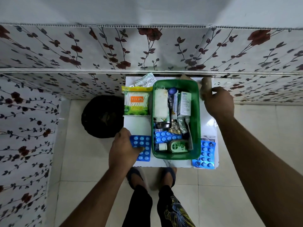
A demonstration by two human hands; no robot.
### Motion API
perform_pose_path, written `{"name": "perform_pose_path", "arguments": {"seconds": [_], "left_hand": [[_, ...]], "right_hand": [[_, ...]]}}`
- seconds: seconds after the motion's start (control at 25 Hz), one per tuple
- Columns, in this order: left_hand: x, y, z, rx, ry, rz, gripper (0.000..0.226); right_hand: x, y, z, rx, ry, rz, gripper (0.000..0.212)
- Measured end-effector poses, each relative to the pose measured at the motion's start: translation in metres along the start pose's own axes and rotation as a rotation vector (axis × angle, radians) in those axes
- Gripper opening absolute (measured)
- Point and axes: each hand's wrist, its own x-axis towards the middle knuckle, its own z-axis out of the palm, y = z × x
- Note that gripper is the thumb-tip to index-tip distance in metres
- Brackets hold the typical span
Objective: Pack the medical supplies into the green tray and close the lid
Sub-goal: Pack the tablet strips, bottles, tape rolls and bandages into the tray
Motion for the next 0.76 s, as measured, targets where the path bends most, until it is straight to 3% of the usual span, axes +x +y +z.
{"name": "perform_pose_path", "arguments": {"seconds": [0.2,0.36,0.52,0.6,0.76], "left_hand": [[-0.001,-0.004,-0.013,-0.191,-0.042,0.01,0.041],[-0.008,0.001,-0.065,-0.35,0.049,0.054,0.034],[-0.018,0.048,-0.11,-0.515,0.132,0.166,0.035],[-0.022,0.087,-0.096,-0.409,0.044,0.252,0.036],[-0.019,0.137,-0.037,0.105,-0.149,0.398,0.033]], "right_hand": [[0.0,-0.003,0.003,0.048,0.027,-0.007,0.056],[-0.028,-0.005,-0.017,0.186,0.073,0.093,0.076],[-0.068,0.0,-0.04,0.34,0.133,0.097,0.03],[-0.08,0.007,-0.048,0.404,0.125,0.102,0.02],[-0.087,0.02,-0.053,0.464,0.09,0.143,0.029]]}}
